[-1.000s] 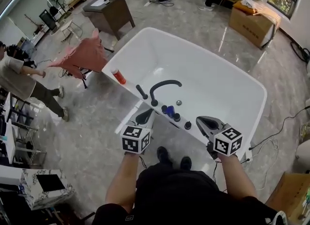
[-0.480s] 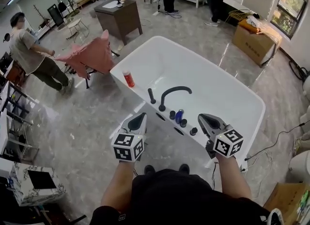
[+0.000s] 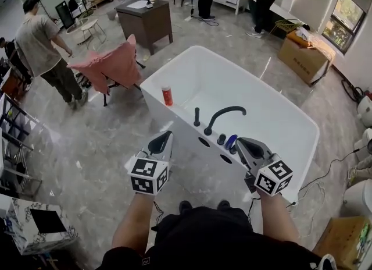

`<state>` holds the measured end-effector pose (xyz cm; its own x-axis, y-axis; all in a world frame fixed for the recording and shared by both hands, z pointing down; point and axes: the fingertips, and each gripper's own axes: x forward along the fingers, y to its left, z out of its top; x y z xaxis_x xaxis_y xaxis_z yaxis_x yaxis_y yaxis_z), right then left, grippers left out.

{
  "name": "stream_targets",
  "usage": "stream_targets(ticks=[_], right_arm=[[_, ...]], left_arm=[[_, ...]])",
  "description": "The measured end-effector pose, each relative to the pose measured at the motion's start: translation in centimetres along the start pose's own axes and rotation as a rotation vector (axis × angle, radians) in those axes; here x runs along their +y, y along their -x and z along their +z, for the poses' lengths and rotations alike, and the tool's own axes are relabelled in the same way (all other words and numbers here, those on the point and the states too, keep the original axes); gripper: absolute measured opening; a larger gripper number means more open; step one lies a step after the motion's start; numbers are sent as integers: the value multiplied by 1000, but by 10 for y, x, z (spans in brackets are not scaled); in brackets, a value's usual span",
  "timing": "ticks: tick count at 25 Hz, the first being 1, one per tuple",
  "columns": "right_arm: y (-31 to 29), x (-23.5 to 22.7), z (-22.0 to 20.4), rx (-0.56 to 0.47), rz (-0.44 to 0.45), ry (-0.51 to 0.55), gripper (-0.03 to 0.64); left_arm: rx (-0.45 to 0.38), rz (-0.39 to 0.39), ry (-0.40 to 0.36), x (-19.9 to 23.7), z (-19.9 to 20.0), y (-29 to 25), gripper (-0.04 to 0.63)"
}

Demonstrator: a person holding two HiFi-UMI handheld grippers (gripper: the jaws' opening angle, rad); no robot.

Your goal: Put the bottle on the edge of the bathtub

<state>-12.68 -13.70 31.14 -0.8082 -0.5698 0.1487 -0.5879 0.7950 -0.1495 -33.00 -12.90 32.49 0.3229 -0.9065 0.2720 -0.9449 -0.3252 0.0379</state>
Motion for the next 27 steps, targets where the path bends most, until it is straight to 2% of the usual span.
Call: stream_targets(ticks=[3, 6, 14, 27], right_arm=[[3, 5, 16, -30, 14, -1, 11], [9, 1, 28, -46, 12, 28, 11], [28, -20, 16, -36, 0, 3, 11], [59, -42, 1, -39, -26, -34, 11]], left_arm=[[-46, 41, -8, 8, 16, 13, 11], [-54, 50, 5, 5, 23, 15, 12], [-33, 13, 39, -25, 15, -7, 12], [9, -43, 30, -61, 10, -34, 12]])
